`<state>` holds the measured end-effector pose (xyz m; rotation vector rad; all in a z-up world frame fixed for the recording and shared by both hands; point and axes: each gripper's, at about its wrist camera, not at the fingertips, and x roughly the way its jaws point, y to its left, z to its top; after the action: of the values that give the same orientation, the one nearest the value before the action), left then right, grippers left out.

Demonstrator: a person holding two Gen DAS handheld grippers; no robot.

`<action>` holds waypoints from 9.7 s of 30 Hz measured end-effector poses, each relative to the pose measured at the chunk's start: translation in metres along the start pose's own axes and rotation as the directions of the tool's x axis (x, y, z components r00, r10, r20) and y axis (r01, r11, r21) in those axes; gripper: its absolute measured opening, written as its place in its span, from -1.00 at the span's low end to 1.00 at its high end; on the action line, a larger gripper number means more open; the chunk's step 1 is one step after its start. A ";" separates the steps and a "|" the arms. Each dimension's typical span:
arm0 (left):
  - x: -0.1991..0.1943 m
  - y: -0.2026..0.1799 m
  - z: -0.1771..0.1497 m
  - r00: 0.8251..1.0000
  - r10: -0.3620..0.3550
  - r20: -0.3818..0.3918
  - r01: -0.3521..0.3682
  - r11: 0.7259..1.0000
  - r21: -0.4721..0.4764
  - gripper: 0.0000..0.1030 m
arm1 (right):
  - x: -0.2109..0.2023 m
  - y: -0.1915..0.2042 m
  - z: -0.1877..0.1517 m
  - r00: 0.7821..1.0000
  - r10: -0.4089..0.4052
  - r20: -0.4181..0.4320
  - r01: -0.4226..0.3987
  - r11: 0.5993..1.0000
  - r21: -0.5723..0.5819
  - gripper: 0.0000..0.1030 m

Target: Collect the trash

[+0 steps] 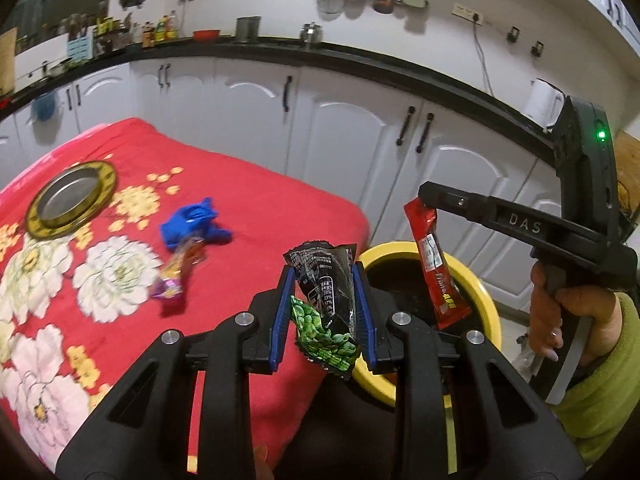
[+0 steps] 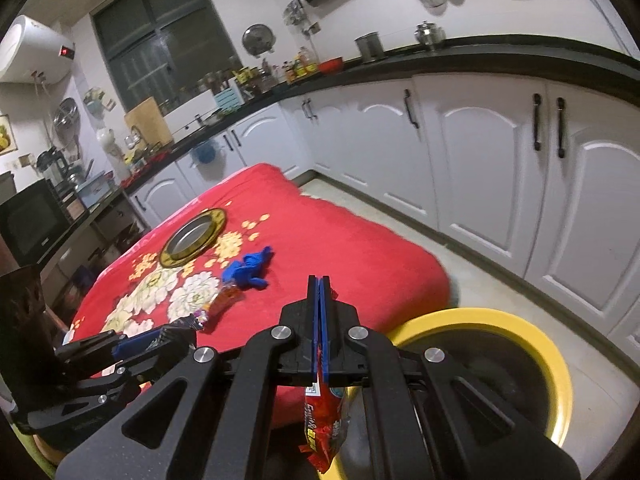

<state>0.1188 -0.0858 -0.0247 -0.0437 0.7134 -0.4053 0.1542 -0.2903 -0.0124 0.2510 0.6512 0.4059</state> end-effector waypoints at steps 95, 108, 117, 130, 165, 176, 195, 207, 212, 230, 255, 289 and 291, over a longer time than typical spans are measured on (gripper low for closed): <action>0.014 0.104 -0.017 0.957 0.286 0.057 -0.259 0.924 -0.283 0.79 | 0.062 0.051 0.024 0.996 0.043 -0.082 -0.058 0.981 -0.183 0.24; 0.050 0.129 -0.021 0.978 0.203 -0.042 -0.207 0.932 -0.298 0.39 | 0.161 0.081 0.026 0.953 0.089 -0.291 -0.147 0.971 -0.186 -0.07; 0.062 0.139 -0.028 0.985 0.157 -0.074 -0.173 0.927 -0.332 -0.02 | 0.216 0.096 0.021 0.925 0.046 -0.377 -0.118 0.978 -0.172 -0.21; 0.061 0.133 -0.031 0.992 0.103 -0.069 -0.120 0.941 -0.316 -0.66 | 0.209 0.090 0.006 0.933 0.031 -0.358 -0.100 0.979 -0.176 -0.90; 0.027 0.049 -0.013 0.999 0.027 0.020 -0.024 0.987 -0.159 -0.67 | 0.018 0.010 0.003 0.998 -0.058 -0.016 0.056 0.993 -0.102 -0.91; 0.023 0.021 -0.002 0.999 0.003 0.043 0.002 0.994 -0.110 -0.67 | -0.025 -0.008 -0.004 0.995 -0.087 0.044 0.091 0.992 -0.087 -0.91; 0.036 -0.039 0.012 0.997 -0.063 0.047 0.064 0.998 -0.010 -0.66 | -0.077 -0.043 -0.023 0.983 -0.158 0.098 0.164 0.985 -0.053 -0.91; 0.057 -0.070 0.020 0.994 -0.104 0.018 0.103 0.994 0.030 -0.66 | -0.089 -0.057 -0.049 0.978 -0.193 0.077 0.198 0.978 -0.062 -0.91; 0.068 -0.080 0.021 0.993 -0.122 -0.001 0.122 0.992 0.034 -0.66 | -0.088 -0.067 -0.062 0.979 -0.200 0.050 0.202 0.979 -0.041 -0.91; 0.099 -0.091 0.015 0.987 -0.137 -0.082 0.140 0.990 0.029 -0.65 | -0.073 -0.085 -0.083 0.980 -0.201 -0.015 0.201 0.980 -0.005 -0.87; 0.082 -0.065 0.016 0.997 -0.064 -0.051 0.062 0.997 -0.035 0.77 | -0.069 -0.078 -0.085 0.982 -0.187 -0.027 0.187 0.982 -0.024 0.00; -0.093 0.014 -0.031 0.933 0.252 0.258 -0.239 0.968 -0.080 0.79 | -0.101 0.073 -0.090 0.924 -0.172 0.342 0.262 0.935 -0.239 0.88; -0.102 0.016 -0.037 0.924 0.262 0.278 -0.247 0.965 -0.088 0.79 | -0.102 0.078 -0.095 0.914 -0.170 0.369 0.270 0.932 -0.241 0.88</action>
<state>0.0307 -0.0290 0.0082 -0.0562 0.4334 -0.1260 -0.0014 -0.2560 -0.0036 -0.0344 0.2658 0.2237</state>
